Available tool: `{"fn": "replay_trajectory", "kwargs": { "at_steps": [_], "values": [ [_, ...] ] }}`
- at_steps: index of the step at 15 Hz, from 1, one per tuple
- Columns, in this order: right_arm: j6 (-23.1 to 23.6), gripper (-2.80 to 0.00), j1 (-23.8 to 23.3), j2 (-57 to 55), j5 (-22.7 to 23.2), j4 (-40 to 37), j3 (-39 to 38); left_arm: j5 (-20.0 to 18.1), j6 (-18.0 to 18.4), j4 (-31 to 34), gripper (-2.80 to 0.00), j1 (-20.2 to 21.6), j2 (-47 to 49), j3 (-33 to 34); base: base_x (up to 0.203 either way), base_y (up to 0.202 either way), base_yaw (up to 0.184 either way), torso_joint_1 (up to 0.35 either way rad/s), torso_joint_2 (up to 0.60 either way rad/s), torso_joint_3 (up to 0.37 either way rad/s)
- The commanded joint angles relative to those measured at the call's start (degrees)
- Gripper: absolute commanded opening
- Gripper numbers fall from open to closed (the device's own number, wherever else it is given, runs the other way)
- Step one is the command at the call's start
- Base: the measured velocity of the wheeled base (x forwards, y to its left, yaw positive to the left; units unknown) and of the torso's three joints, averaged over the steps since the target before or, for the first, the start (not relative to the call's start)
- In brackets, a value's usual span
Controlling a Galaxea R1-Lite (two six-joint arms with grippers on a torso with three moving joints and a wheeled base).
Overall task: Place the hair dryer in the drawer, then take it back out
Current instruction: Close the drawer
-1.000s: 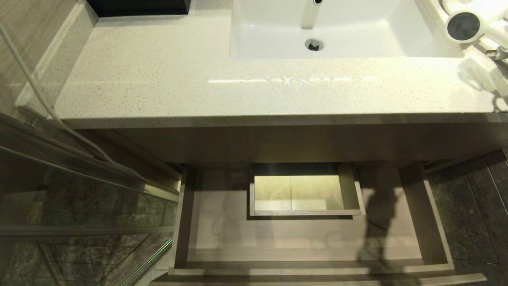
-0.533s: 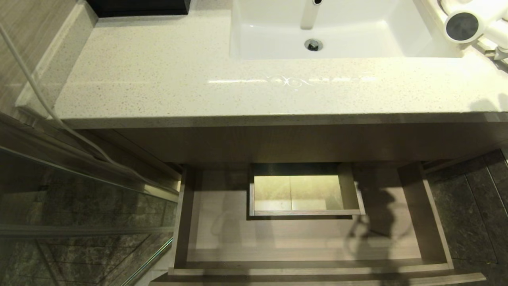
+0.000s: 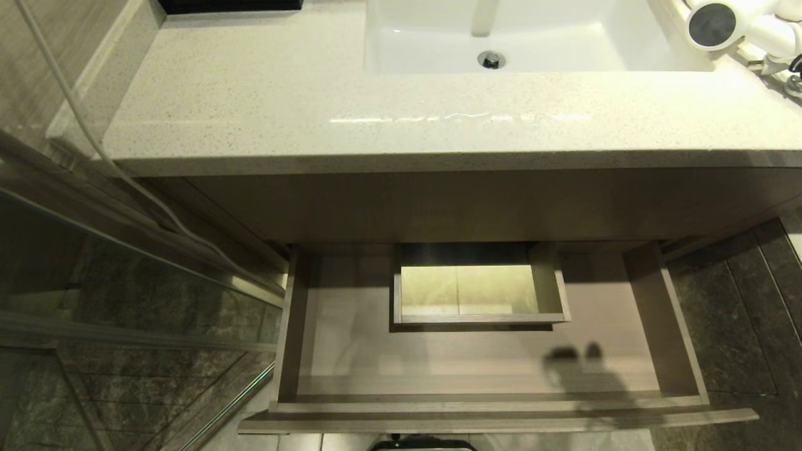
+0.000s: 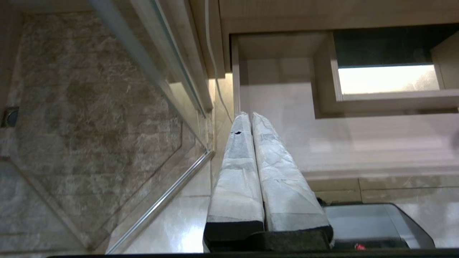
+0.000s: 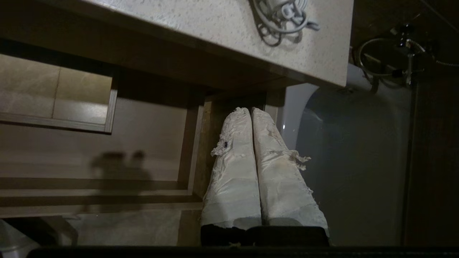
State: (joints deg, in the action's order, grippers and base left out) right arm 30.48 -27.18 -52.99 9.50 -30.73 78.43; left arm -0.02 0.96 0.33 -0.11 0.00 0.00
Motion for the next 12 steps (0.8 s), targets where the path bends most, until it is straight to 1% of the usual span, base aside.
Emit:
{"fn": "replay_trajectory", "kwargs": {
  "at_steps": [1, 2, 4, 12],
  "values": [
    [-1.46, -2.80, 2.43, 10.23, -1.32, 0.76, -8.99, 0.02, 0.00, 0.02, -2.80, 0.02, 0.00, 0.09, 0.000, 0.000, 0.000, -0.323, 0.06, -0.260],
    [-2.04, -2.80, 3.47, 13.35, -2.31, 1.84, -12.68, 0.02, 0.00, 0.02, -2.80, -0.07, 0.00, 0.09, 0.000, 0.000, 0.000, -0.308, 0.06, -0.260],
    [-2.66, -2.80, 4.94, 16.42, -3.52, 4.33, -16.60, 0.02, 0.00, 0.02, -2.80, -0.03, 0.00, 0.03, 0.000, 0.000, 0.000, -0.313, 0.03, -0.274],
    [-2.80, -2.80, 5.12, 18.19, -3.79, 4.53, -18.40, 0.02, 0.00, 0.02, -2.80, 0.02, 0.00, 0.09, 0.000, 0.000, 0.000, -0.276, -0.02, -0.305]
  ]
}}
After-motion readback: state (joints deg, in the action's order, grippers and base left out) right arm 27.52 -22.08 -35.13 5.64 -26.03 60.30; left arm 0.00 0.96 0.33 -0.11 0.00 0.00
